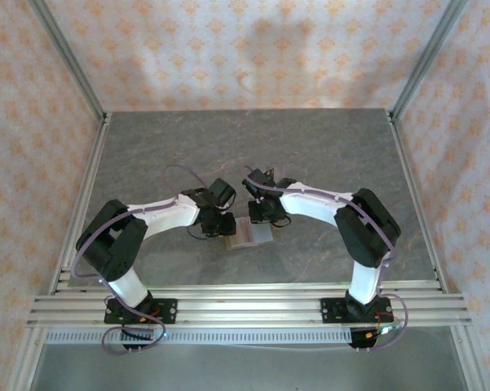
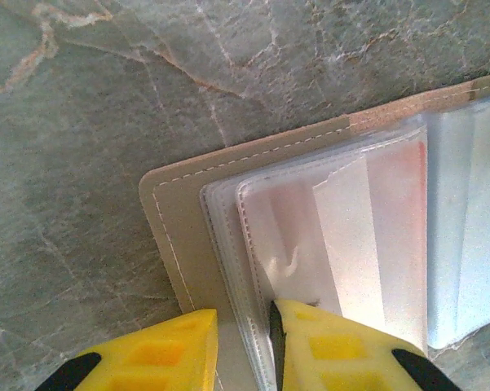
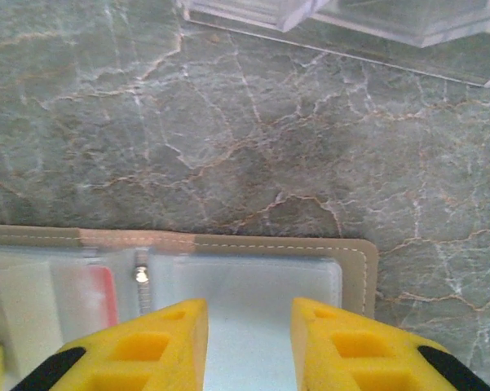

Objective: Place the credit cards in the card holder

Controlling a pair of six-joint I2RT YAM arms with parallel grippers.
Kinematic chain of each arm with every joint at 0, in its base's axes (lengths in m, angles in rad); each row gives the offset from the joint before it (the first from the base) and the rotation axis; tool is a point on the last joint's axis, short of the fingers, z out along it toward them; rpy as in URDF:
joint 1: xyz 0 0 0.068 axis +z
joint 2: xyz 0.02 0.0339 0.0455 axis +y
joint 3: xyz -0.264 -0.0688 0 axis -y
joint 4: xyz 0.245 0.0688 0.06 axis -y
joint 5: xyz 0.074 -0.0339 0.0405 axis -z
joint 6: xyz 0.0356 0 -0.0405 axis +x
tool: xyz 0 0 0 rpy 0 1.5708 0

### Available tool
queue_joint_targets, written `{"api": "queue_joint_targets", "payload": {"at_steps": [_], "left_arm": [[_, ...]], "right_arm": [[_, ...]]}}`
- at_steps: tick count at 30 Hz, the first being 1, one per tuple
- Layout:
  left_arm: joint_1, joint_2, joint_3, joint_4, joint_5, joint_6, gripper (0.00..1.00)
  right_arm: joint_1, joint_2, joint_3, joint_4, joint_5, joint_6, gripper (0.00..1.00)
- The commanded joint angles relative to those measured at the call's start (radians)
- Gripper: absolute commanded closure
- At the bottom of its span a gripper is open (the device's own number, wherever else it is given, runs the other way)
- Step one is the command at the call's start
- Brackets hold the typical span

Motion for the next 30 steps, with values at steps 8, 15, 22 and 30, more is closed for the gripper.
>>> {"api": "queue_joint_targets", "payload": {"at_steps": [8, 15, 22, 30], "left_arm": [[0.0, 0.014, -0.034, -0.014, -0.053, 0.006, 0.76], [0.0, 0.019, -0.043, -0.003, -0.05, 0.003, 0.76], [0.0, 0.019, -0.058, 0.006, -0.049, 0.001, 0.76], [-0.001, 0.019, -0.077, 0.022, -0.045, -0.007, 0.76]], "right_arm": [[0.032, 0.043, -0.049, -0.021, 0.083, 0.003, 0.73], [0.068, 0.067, -0.073, -0.006, 0.079, 0.041, 0.88], [0.068, 0.03, -0.049, -0.008, 0.066, 0.042, 1.0], [0.068, -0.03, -0.011, -0.005, 0.011, 0.043, 1.0]]}}
